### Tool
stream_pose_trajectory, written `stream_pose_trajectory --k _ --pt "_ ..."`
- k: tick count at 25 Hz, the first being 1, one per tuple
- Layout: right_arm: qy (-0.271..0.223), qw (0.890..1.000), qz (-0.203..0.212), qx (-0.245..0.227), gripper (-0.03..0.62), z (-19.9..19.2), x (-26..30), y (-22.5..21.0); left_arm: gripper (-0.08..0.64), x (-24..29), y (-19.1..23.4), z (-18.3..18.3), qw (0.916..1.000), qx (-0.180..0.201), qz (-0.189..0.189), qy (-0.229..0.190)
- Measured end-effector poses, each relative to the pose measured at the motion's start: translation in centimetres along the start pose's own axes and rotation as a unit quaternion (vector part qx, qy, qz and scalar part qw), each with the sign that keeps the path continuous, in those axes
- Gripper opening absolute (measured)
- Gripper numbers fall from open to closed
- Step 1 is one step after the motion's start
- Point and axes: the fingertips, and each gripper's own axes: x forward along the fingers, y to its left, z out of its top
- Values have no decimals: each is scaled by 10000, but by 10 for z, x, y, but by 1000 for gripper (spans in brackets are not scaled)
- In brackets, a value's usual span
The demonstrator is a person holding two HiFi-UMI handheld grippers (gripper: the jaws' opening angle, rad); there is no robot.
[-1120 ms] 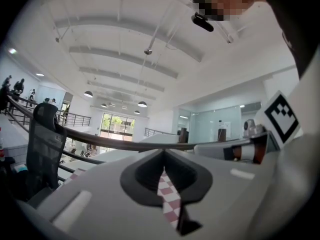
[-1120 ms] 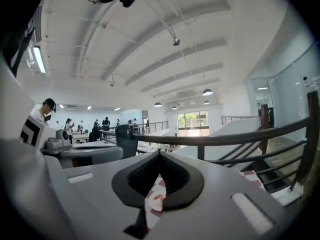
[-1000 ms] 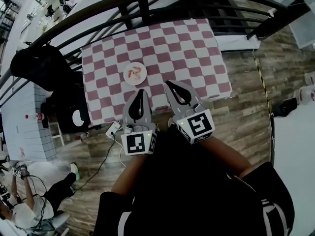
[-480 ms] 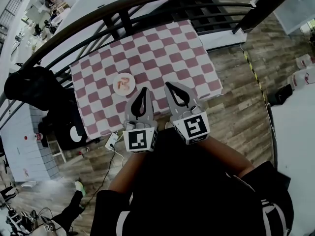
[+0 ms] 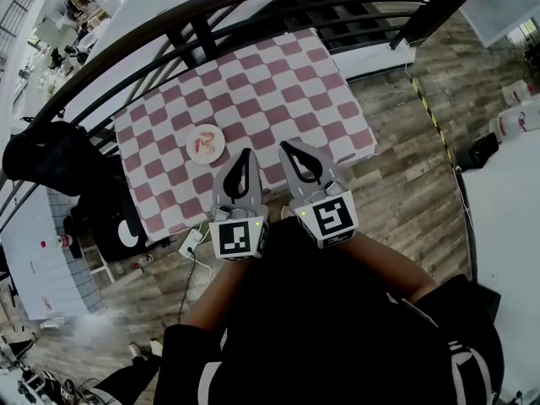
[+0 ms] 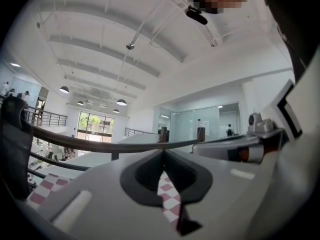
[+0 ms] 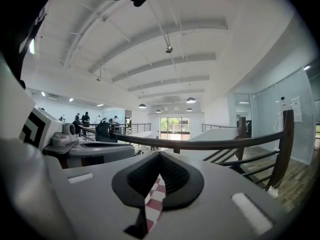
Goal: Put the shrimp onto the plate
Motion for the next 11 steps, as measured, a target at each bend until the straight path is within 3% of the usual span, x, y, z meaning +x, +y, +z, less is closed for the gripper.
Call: stream_pose_trajectory --k 11 --pt "465 9988 51 -154 -2 -18 8 26 9 -20 20 -2 9998 -152 72 -46"
